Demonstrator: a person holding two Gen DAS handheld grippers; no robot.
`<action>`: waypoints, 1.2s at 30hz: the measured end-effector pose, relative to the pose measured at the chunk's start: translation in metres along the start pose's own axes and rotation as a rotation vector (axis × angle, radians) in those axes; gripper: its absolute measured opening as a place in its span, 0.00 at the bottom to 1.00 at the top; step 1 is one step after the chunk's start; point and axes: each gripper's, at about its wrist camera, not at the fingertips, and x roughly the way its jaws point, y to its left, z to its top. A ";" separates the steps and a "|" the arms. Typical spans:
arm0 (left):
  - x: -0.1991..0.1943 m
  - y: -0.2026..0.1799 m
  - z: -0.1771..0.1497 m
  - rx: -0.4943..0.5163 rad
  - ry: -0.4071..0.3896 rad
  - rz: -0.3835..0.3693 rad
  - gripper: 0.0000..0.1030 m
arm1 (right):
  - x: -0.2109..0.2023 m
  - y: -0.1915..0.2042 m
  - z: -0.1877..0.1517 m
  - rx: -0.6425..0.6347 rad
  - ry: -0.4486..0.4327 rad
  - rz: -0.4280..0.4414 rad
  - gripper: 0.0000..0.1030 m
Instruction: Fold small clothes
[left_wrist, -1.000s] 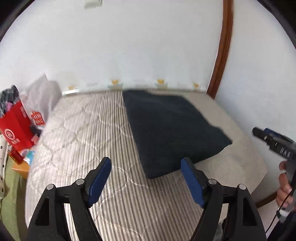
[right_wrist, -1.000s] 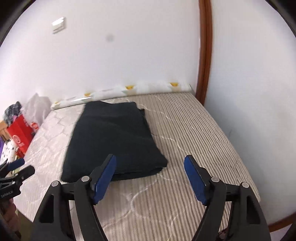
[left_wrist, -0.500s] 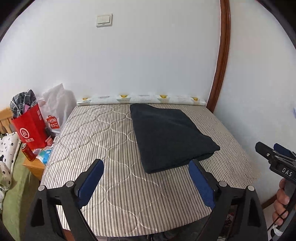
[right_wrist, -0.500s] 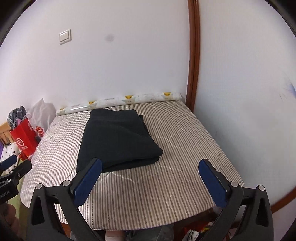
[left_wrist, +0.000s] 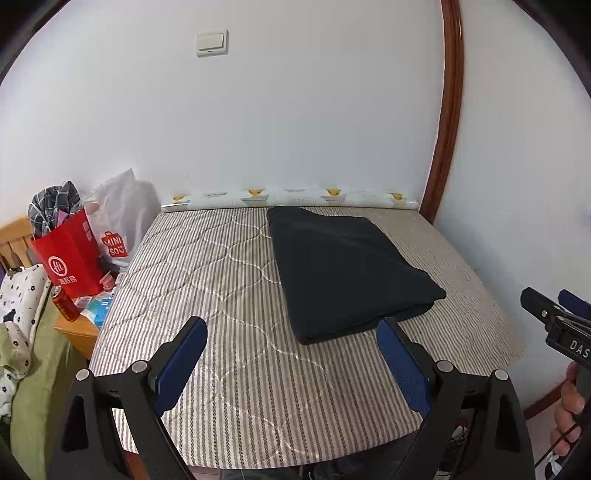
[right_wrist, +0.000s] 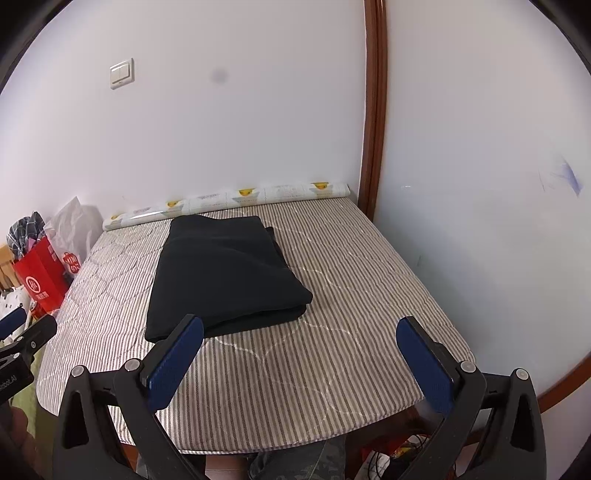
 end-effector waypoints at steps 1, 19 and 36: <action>0.000 -0.001 0.000 -0.004 0.000 0.000 0.90 | 0.000 0.000 0.000 0.000 0.001 -0.002 1.00; 0.001 -0.002 -0.002 -0.011 0.019 -0.013 0.90 | -0.002 0.002 -0.002 -0.001 0.015 0.001 1.00; -0.001 0.001 -0.003 -0.023 0.019 -0.006 0.90 | -0.001 0.005 -0.004 -0.006 0.024 0.013 1.00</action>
